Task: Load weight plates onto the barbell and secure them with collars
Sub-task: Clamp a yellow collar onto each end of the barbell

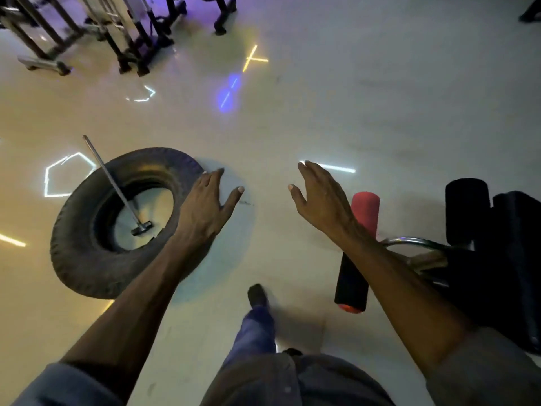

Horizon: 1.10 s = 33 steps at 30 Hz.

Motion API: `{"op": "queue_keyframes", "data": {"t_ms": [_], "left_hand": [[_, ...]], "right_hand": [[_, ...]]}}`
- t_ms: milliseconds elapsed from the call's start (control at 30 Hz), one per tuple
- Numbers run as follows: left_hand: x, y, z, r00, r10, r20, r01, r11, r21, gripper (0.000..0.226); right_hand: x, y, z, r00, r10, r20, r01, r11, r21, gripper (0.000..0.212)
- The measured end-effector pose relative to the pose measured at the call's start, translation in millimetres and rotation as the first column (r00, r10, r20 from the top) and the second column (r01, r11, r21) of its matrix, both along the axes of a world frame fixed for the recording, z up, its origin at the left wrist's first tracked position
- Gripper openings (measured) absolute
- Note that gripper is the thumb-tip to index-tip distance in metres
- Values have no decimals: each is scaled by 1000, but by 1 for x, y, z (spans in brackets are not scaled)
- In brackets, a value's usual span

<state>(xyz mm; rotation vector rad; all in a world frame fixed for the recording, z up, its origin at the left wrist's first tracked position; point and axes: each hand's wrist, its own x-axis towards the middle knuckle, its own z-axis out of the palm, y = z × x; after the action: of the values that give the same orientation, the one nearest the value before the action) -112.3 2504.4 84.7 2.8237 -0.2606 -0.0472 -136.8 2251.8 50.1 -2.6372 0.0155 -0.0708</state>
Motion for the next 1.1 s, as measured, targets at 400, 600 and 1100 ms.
{"op": "queue_keyframes", "data": {"t_ms": [400, 600, 1100], "left_hand": [[357, -100, -11, 937, -342, 74, 345, 938, -34, 74], [494, -188, 0, 861, -505, 62, 508, 860, -50, 75], [796, -551, 39, 598, -787, 152, 799, 601, -33, 76]], "right_hand": [[260, -69, 14, 935, -353, -17, 353, 935, -22, 61], [369, -133, 25, 855, -517, -42, 518, 856, -10, 61], [605, -420, 57, 598, -800, 47, 801, 599, -10, 59]]}}
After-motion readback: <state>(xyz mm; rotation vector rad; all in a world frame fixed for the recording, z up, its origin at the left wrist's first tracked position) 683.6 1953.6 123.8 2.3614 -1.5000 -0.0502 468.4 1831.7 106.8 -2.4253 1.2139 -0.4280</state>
